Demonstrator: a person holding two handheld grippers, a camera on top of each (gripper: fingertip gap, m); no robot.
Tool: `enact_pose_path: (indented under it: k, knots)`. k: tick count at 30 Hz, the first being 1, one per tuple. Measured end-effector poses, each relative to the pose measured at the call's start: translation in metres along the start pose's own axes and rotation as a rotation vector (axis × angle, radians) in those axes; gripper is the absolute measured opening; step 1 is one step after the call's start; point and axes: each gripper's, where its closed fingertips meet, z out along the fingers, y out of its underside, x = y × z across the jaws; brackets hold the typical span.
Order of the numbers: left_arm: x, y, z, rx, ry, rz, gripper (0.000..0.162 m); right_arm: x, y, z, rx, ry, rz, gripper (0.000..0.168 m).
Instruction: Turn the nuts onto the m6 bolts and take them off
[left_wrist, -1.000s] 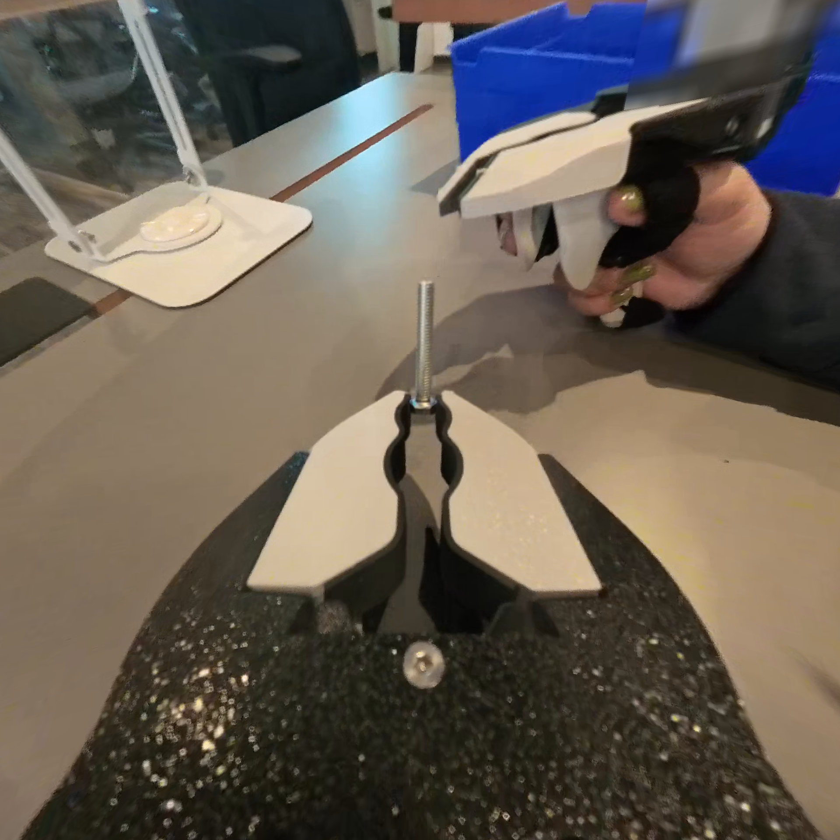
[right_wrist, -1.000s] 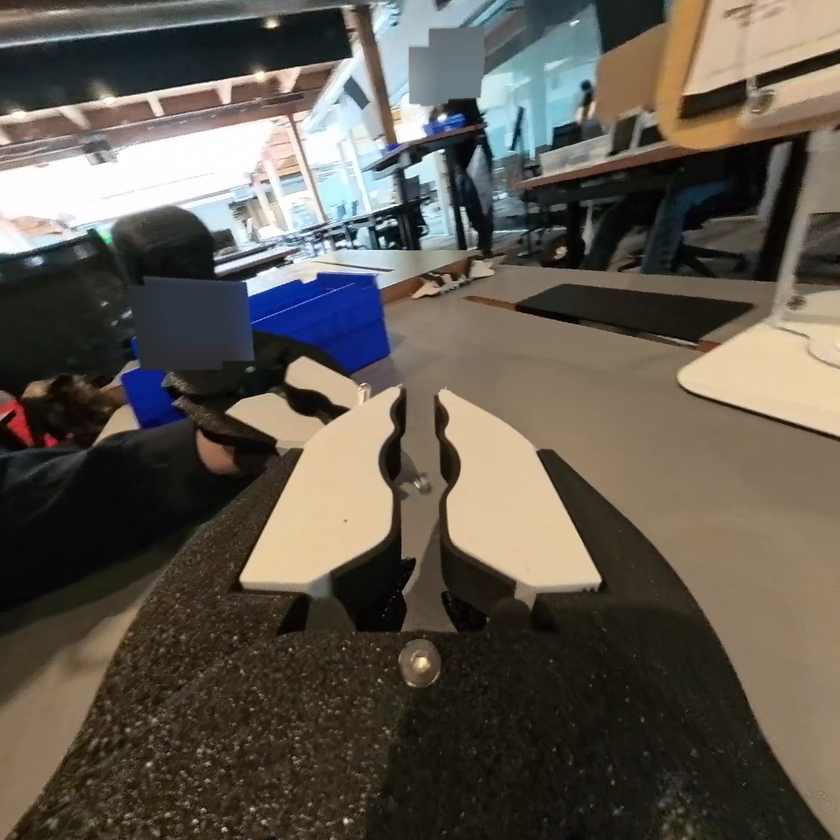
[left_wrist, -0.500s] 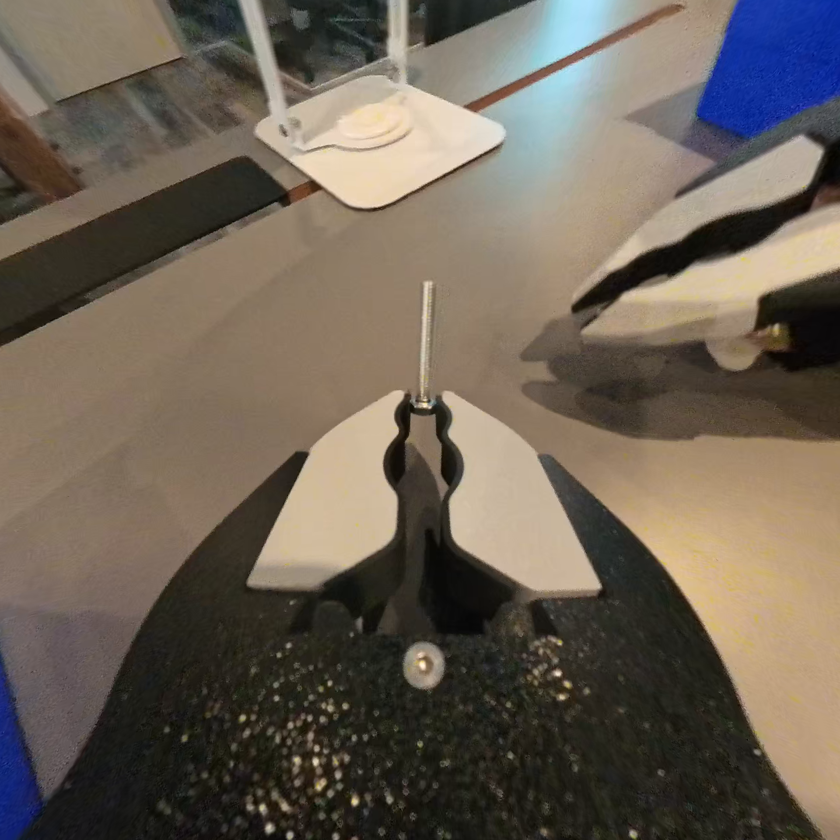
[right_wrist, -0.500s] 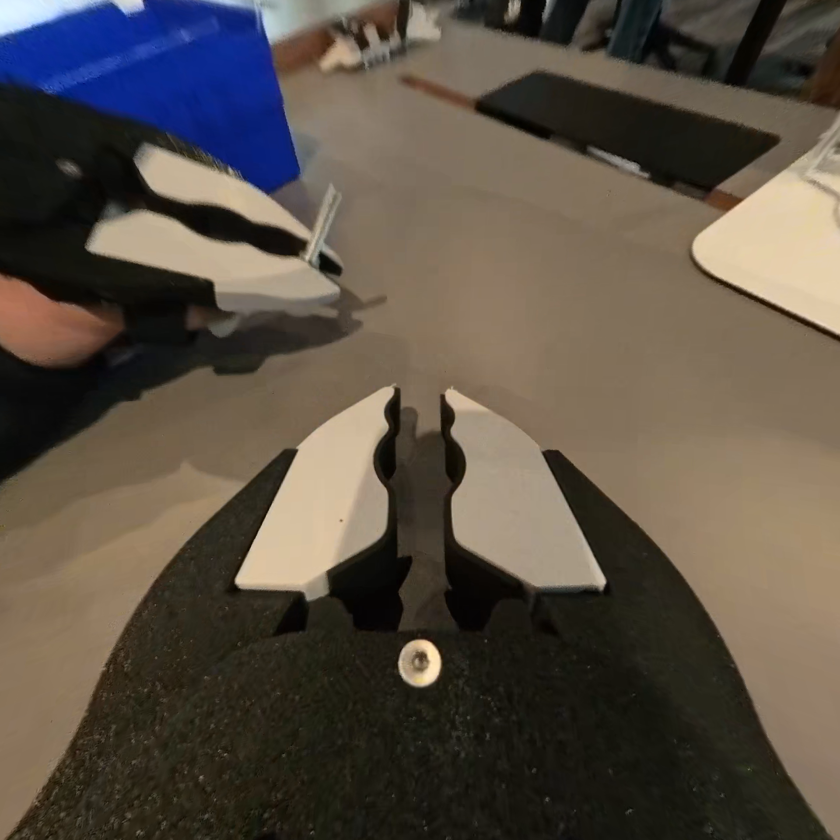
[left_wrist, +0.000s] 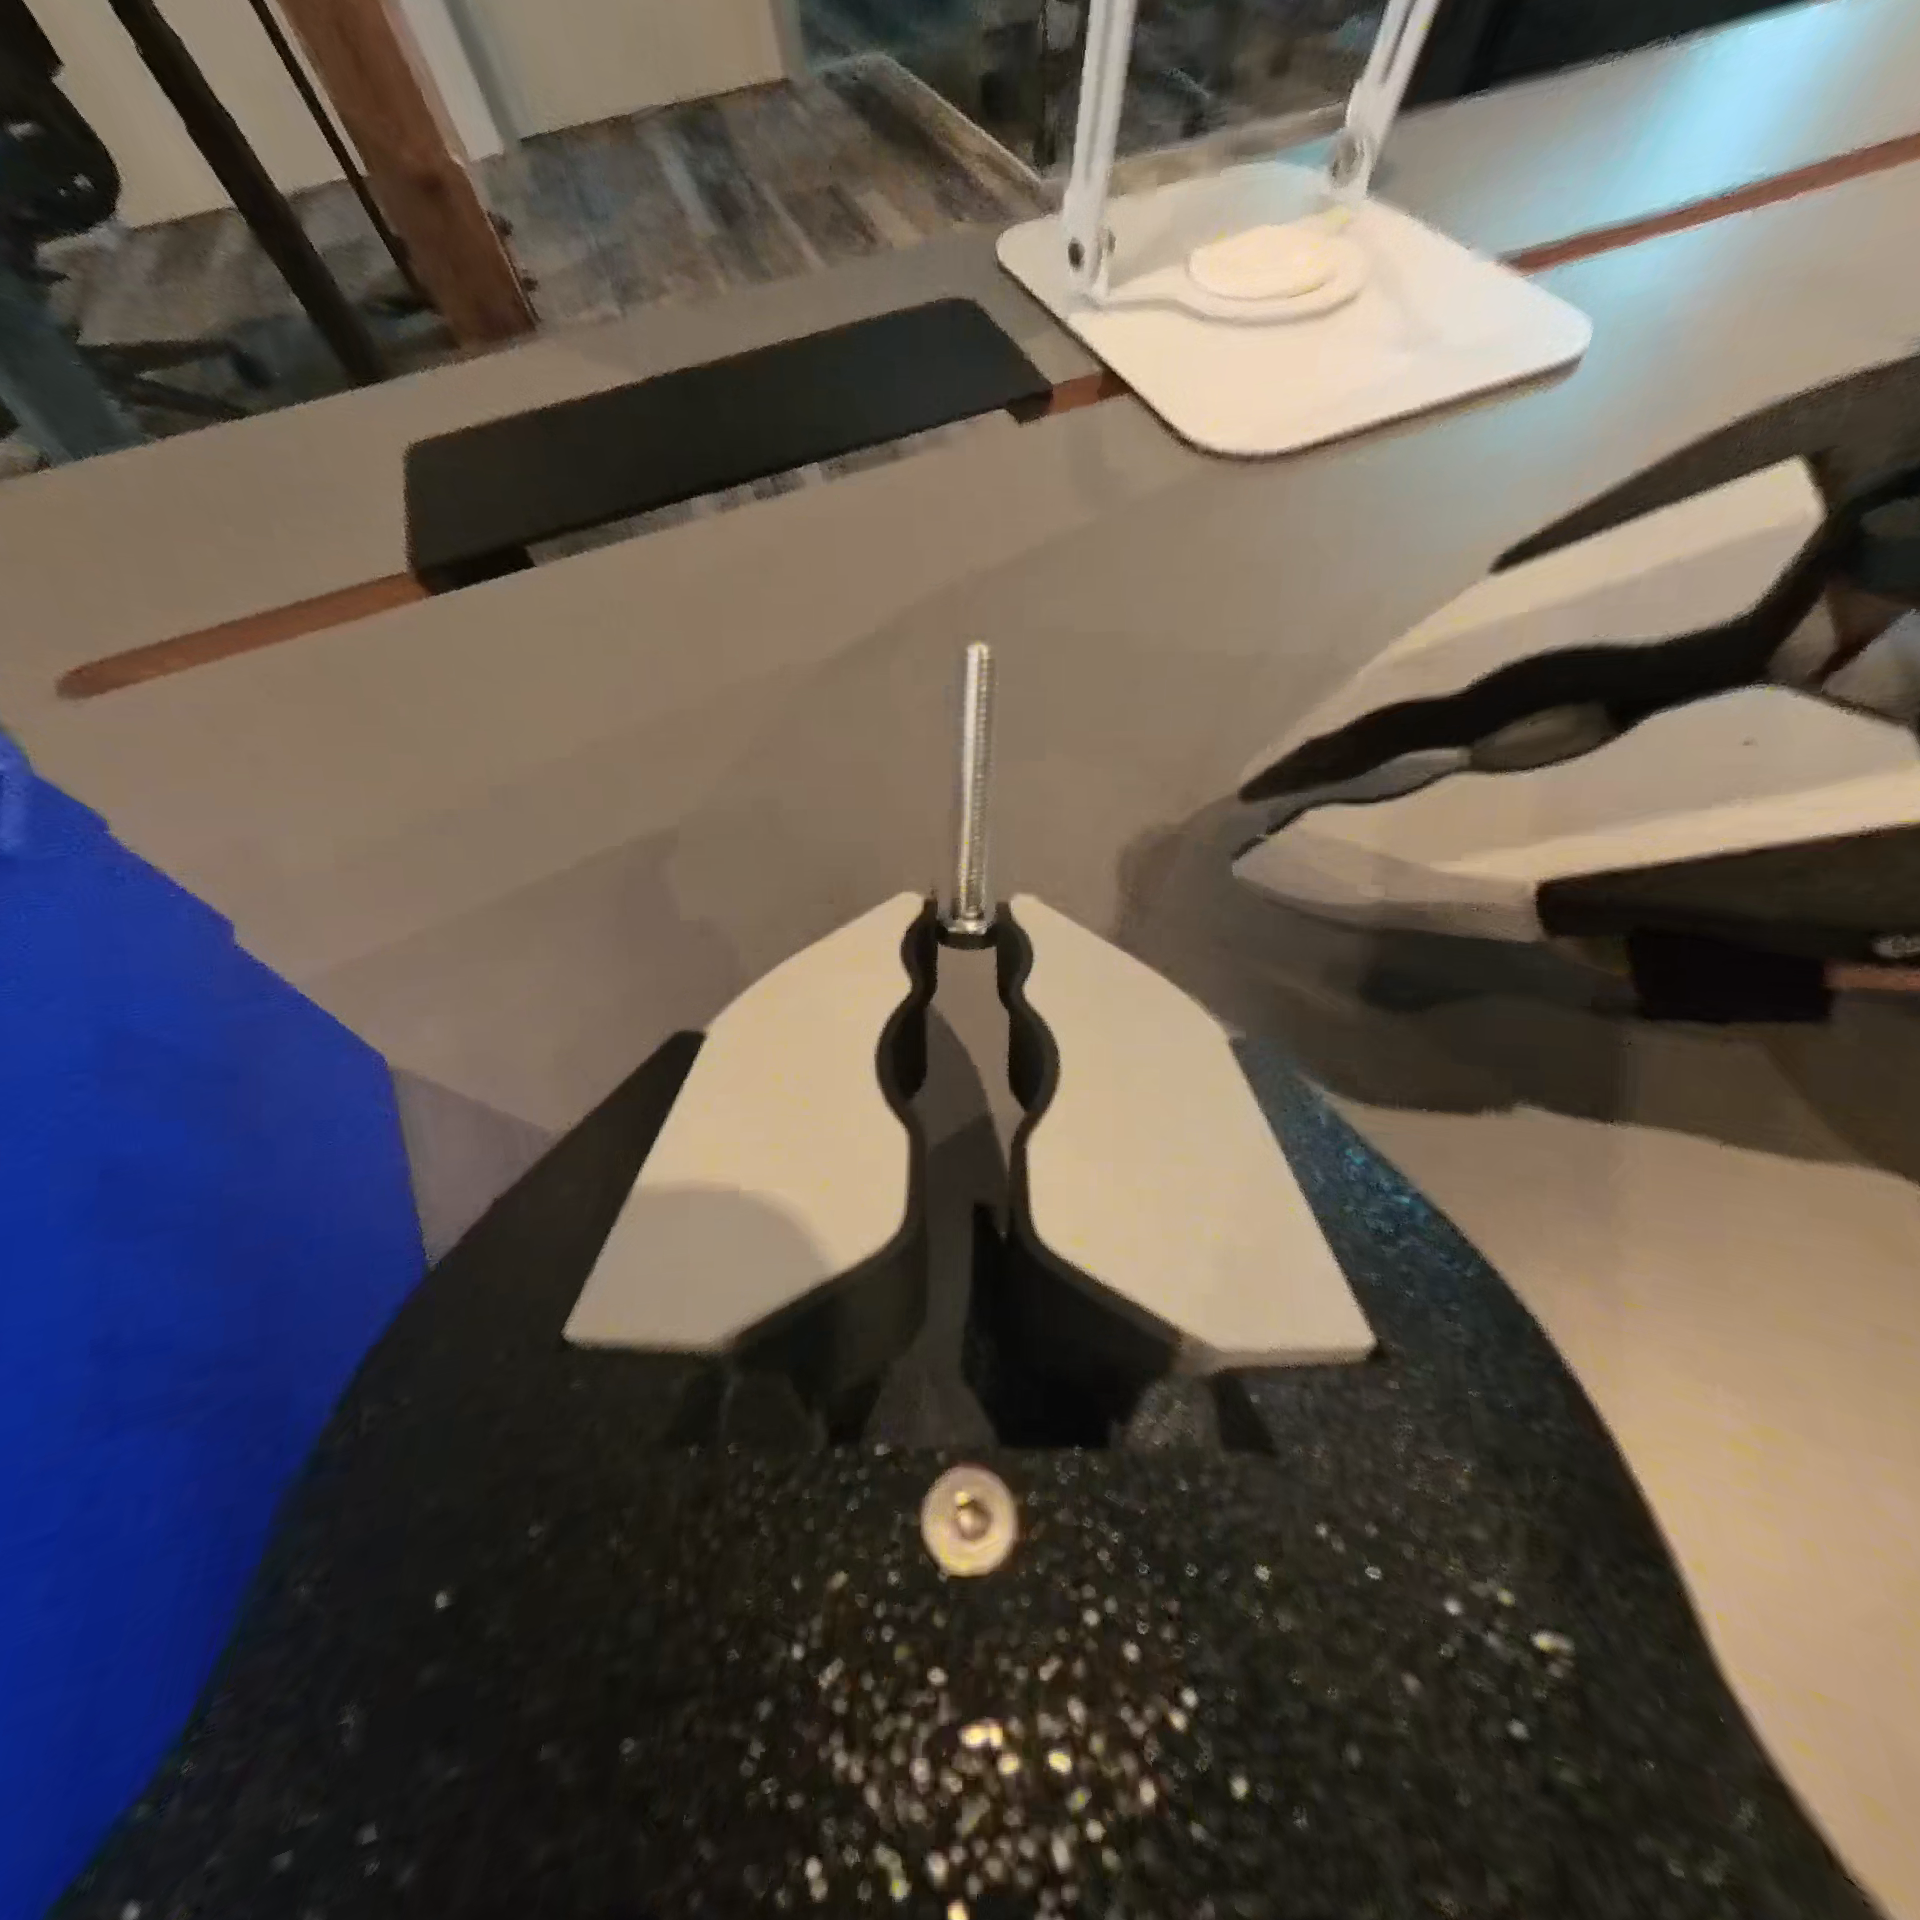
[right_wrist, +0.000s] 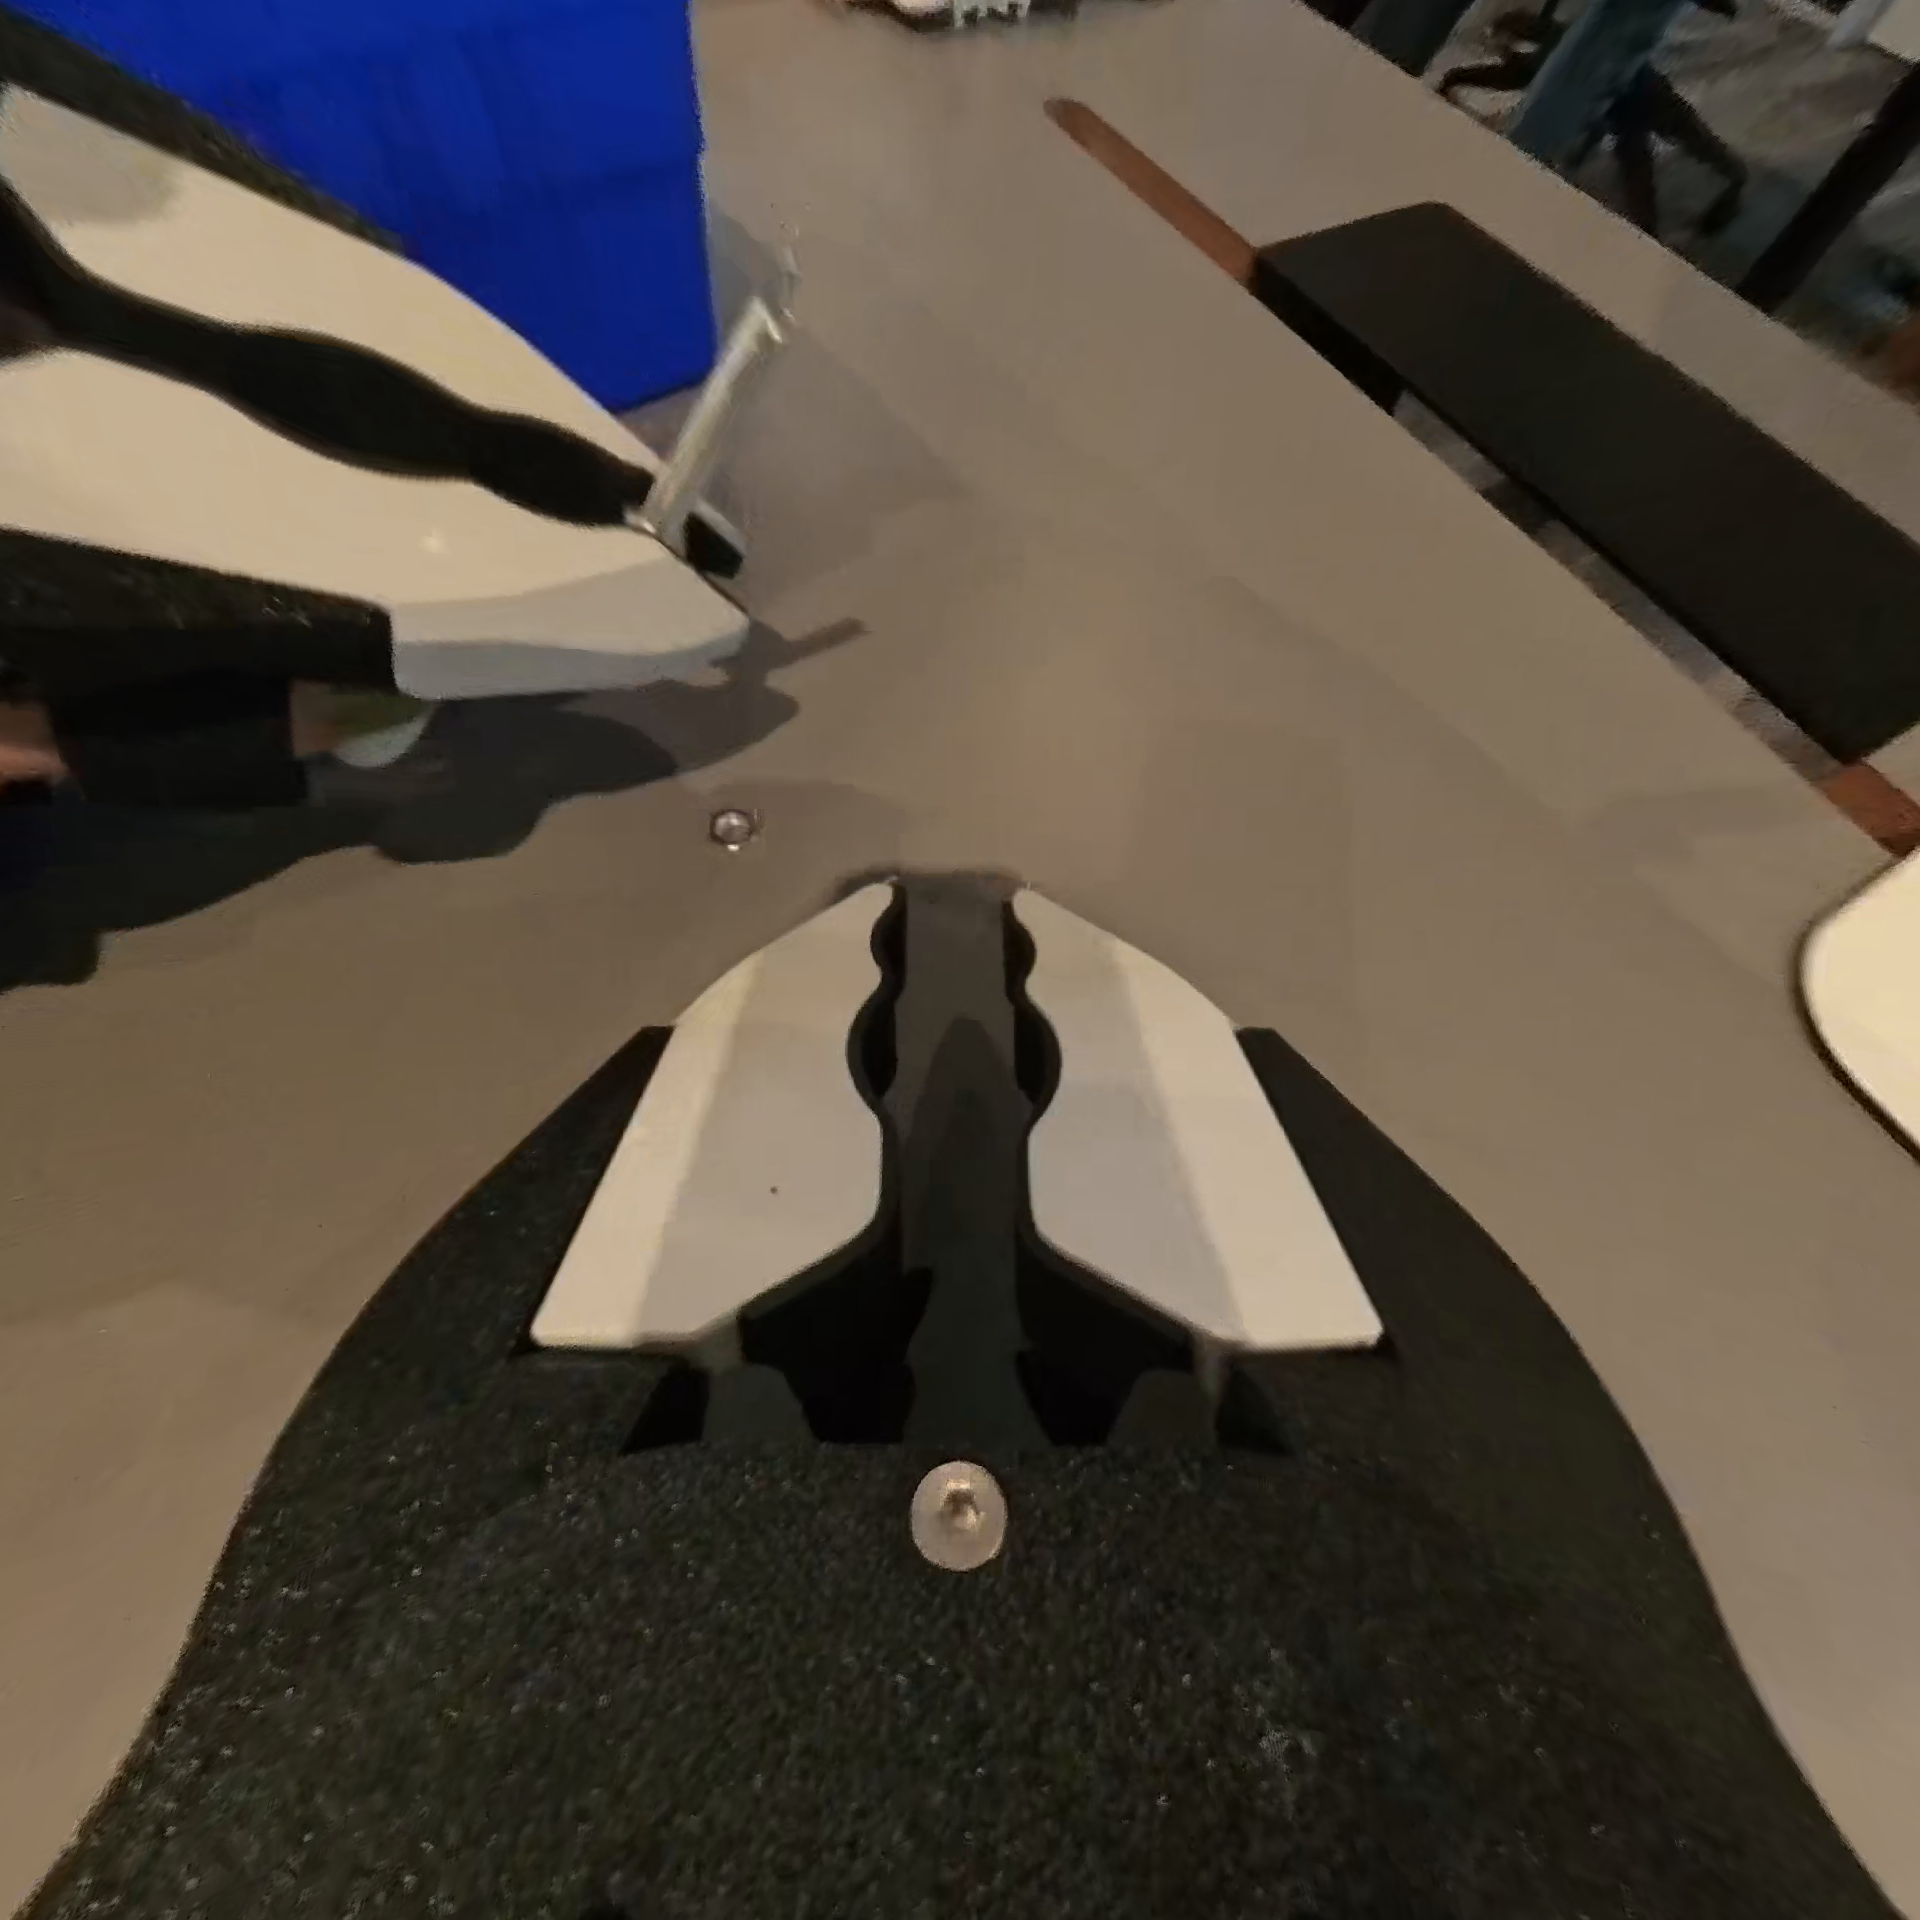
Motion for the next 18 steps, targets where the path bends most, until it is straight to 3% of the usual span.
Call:
enact_pose_path:
  k: [4, 6, 11, 16, 18]
  knots:
    - [-0.006, 0.003, -0.001, -0.023, -0.016, -0.006, 0.010, -0.028, -0.004, 0.007, -0.036, -0.211, -0.064, 0.020]
    - [-0.010, 0.001, -0.003, -0.012, -0.030, -0.012, 0.010, -0.036, -0.009, 0.014, -0.039, -0.239, -0.087, 0.022]
    - [-0.013, 0.002, -0.003, -0.011, -0.046, -0.008, 0.010, -0.044, 0.002, 0.036, -0.151, -0.226, -0.150, 0.024]
    - [-0.008, 0.002, -0.001, -0.013, -0.042, 0.015, 0.010, -0.049, 0.001, 0.040, -0.147, -0.228, -0.149, 0.011]
    - [0.000, -0.001, -0.001, 0.011, 0.003, 0.040, 0.010, -0.038, 0.002, 0.038, -0.141, -0.153, -0.170, 0.011]
